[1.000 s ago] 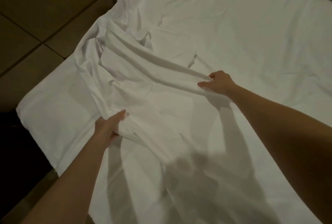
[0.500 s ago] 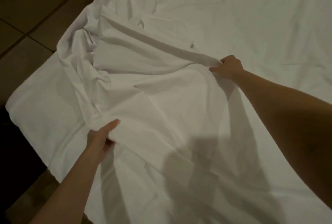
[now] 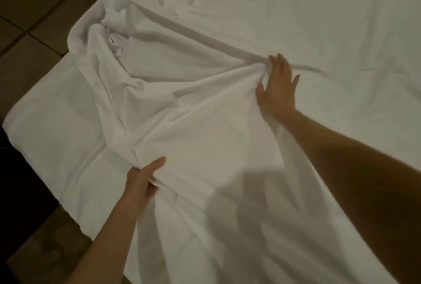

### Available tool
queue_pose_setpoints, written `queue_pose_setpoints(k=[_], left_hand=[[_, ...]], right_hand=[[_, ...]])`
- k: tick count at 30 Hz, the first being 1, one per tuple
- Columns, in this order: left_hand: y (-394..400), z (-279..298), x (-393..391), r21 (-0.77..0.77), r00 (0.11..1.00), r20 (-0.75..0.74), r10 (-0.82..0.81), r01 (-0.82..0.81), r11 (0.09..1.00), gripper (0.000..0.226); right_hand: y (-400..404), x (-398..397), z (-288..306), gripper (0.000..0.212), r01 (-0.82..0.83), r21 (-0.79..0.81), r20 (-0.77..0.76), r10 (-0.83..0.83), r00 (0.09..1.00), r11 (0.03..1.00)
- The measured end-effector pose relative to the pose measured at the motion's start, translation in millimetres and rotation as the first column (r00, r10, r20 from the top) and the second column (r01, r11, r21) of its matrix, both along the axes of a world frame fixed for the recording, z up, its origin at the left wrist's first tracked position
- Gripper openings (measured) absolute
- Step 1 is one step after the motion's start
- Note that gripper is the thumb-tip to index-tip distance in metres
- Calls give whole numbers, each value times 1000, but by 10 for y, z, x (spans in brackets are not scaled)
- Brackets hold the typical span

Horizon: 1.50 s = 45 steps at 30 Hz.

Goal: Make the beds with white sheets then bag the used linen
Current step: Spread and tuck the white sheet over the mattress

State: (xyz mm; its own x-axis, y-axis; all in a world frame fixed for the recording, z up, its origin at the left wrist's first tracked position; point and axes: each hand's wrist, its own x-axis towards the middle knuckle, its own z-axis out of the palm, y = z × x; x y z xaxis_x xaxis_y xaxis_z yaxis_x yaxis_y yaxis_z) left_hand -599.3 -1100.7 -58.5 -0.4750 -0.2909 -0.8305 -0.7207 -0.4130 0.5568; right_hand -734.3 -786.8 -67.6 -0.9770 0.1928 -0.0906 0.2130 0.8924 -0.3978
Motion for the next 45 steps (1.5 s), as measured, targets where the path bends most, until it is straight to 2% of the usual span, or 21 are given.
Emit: queue_pose_setpoints(k=[3,6,7,9,10,12,14,17,20,22,24,26,27,30,34,36,38,41,42,44,45], left_hand=[[132,47,244,8,994,60,-92,92,996,42],[215,36,449,-54,983,92,-161,167,985,57],[231,42,498,-63,976,94,-195,202,977,55],[229,60,574,-88,953,99,-288,297,951,28],[204,60,608,-120,950,91,-300,309,943,24],[143,52,676,-172,951,59,-303,309,935,32],[107,73,753,-143,963,8,-268,266,953,38],[20,137,836,-101,972,-16,-233,230,968,31],[-123,180,924,-97,981,-26,-190,187,978,33],[-225,153,1021,-94,988,-35,-148,144,985,38],[-234,164,1113,-69,992,-13,-129,127,989,37],[-148,155,1210,24,997,14,-79,79,997,30],[-64,141,1254,77,998,22,-61,60,995,24],[261,129,1387,133,996,40,-74,68,989,15],[402,101,1425,64,994,8,-105,104,992,34],[315,64,1418,69,994,-5,-111,111,991,38],[232,32,1443,76,994,10,-105,104,992,34],[215,-53,1544,104,999,28,-45,42,994,27],[258,-51,1596,156,999,21,-47,43,987,33],[361,-107,1711,269,998,37,-57,45,962,55],[449,-101,1767,331,998,54,-38,18,943,37]], right_hand=[[-253,494,-97,63,-106,-25,74,107,991,994],[-327,968,-135,57,-123,-44,211,130,969,991],[-327,1116,-137,55,-134,-26,239,136,961,991],[-332,1385,-100,54,-136,-7,267,132,955,991],[-340,1513,-70,54,-126,-10,284,123,951,992],[-356,1758,-3,55,-109,-27,324,112,939,994],[-363,2020,68,55,-104,-44,359,113,927,994],[-400,2425,114,53,-47,-141,383,98,919,989],[-485,2734,93,44,35,-236,321,44,946,971],[-573,2871,115,28,156,-317,257,-73,964,936],[-688,2999,189,16,369,-429,303,-254,919,824],[-817,3187,258,24,570,-574,444,-361,820,588],[-895,3300,284,31,652,-614,557,-341,757,444],[-1145,3628,356,49,865,-497,860,-91,501,71],[-1240,3970,241,62,887,-315,948,-60,314,-338],[-1241,4111,228,68,864,-249,964,-22,267,-438],[-1258,4224,247,62,805,-237,966,-47,253,-545],[-1306,4295,238,24,528,-361,932,-320,170,-769],[-1305,4284,239,17,467,-392,917,-378,129,-792],[-1293,4275,260,22,481,-377,919,-383,90,-791],[-1277,4290,278,27,502,-359,926,-366,90,-787]])
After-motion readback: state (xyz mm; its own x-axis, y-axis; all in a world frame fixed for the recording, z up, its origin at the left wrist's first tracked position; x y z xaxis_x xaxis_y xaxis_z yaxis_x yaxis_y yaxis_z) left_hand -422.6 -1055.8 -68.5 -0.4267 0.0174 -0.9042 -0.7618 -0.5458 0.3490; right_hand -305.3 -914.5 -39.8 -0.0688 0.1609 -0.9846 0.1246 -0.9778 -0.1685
